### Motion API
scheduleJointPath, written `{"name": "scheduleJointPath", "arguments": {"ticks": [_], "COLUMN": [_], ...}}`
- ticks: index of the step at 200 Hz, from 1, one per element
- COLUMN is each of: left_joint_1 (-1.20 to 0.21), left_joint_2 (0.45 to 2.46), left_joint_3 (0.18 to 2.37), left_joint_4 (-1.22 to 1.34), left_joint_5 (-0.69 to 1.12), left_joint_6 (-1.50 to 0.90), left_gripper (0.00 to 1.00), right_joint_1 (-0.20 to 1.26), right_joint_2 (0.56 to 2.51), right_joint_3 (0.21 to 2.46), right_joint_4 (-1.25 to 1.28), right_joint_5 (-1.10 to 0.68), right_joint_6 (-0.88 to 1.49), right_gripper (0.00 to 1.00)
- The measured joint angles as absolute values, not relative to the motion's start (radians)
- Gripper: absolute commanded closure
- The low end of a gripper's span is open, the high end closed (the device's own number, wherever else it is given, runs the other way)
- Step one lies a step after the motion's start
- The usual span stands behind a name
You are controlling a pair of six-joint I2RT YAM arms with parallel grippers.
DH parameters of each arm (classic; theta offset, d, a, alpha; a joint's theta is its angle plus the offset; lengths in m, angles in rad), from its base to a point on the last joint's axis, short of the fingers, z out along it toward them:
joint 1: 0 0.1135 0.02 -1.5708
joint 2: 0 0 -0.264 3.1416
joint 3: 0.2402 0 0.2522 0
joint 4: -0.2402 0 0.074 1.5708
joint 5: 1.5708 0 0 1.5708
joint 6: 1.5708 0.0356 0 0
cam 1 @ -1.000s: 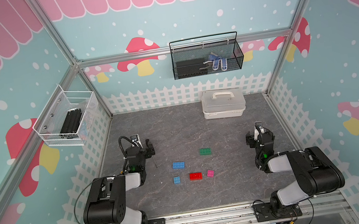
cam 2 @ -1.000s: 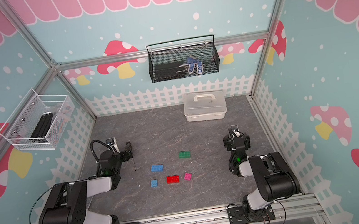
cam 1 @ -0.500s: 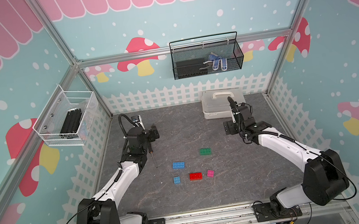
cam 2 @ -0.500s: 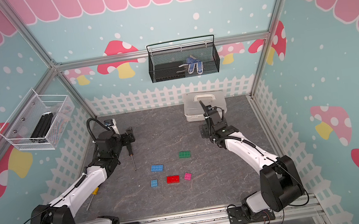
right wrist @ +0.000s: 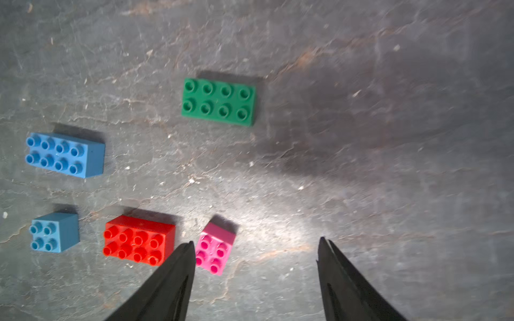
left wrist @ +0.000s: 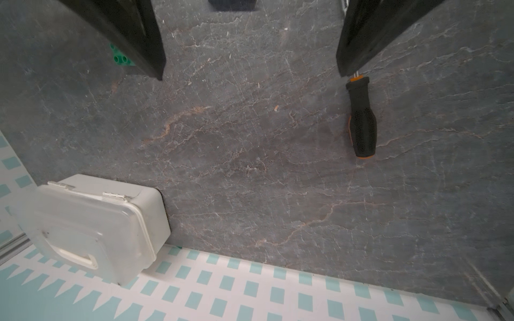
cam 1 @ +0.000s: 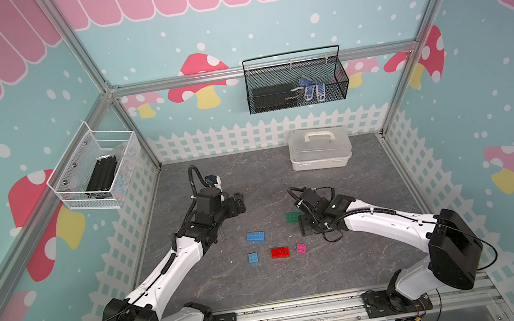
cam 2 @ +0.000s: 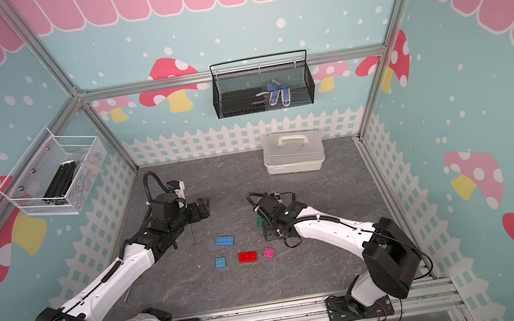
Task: Assemble the number 5 with lego
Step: Pick up the lego brick from the center of the board.
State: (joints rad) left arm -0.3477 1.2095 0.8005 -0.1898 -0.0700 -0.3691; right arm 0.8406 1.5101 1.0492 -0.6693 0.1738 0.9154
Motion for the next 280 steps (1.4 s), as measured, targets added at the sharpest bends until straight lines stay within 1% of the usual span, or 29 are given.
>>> {"name": "scheduleJointPath", "arguments": {"ticks": [44,80,91,121,156,184,205,235,247,280], "left_joint_1": [-0.358,-0.362,-0.363,-0.363,-0.368,-0.371,-0.374,-0.378,-0.38,-0.387], "left_joint_2": [1.206,1.206,1.206,1.208,1.222,1.232,1.243,1.283,1.306,1.344], "left_joint_3": [0.776,0.767,0.765,0.765,0.765,0.765,0.765,0.77,0.777,0.791], "left_joint_4": [-0.202,-0.207,-0.207,-0.207,-0.208,-0.208,-0.209,-0.214,-0.222,-0.241], "left_joint_5": [-0.03,-0.021,-0.021,-0.016,-0.013,-0.013,-0.013,0.004,0.014,0.028], "left_joint_6": [-0.399,-0.41,-0.41,-0.413,-0.413,-0.413,-0.413,-0.412,-0.412,-0.412], "left_gripper": [0.01,0.01,0.01,0.01,0.01,0.01,0.01,0.01,0.01,0.01], "right_joint_1": [0.937,0.95,0.951,0.951,0.952,0.953,0.956,0.957,0.957,0.957], "right_joint_2": [1.613,1.676,1.683,1.698,1.72,1.721,1.721,1.721,1.722,1.737], "right_joint_3": [1.048,1.048,1.048,1.048,1.048,1.048,1.048,1.049,1.05,1.065], "right_joint_4": [-0.638,-0.622,-0.616,-0.594,-0.592,-0.601,-0.607,-0.606,-0.606,-0.62], "right_joint_5": [0.157,0.151,0.148,0.137,0.13,0.13,0.13,0.13,0.13,0.128], "right_joint_6": [1.058,1.111,1.121,1.135,1.139,1.138,1.138,1.134,1.134,1.124], "right_gripper": [0.32,0.38,0.42,0.49,0.51,0.59,0.68,0.69,0.64,0.58]}}
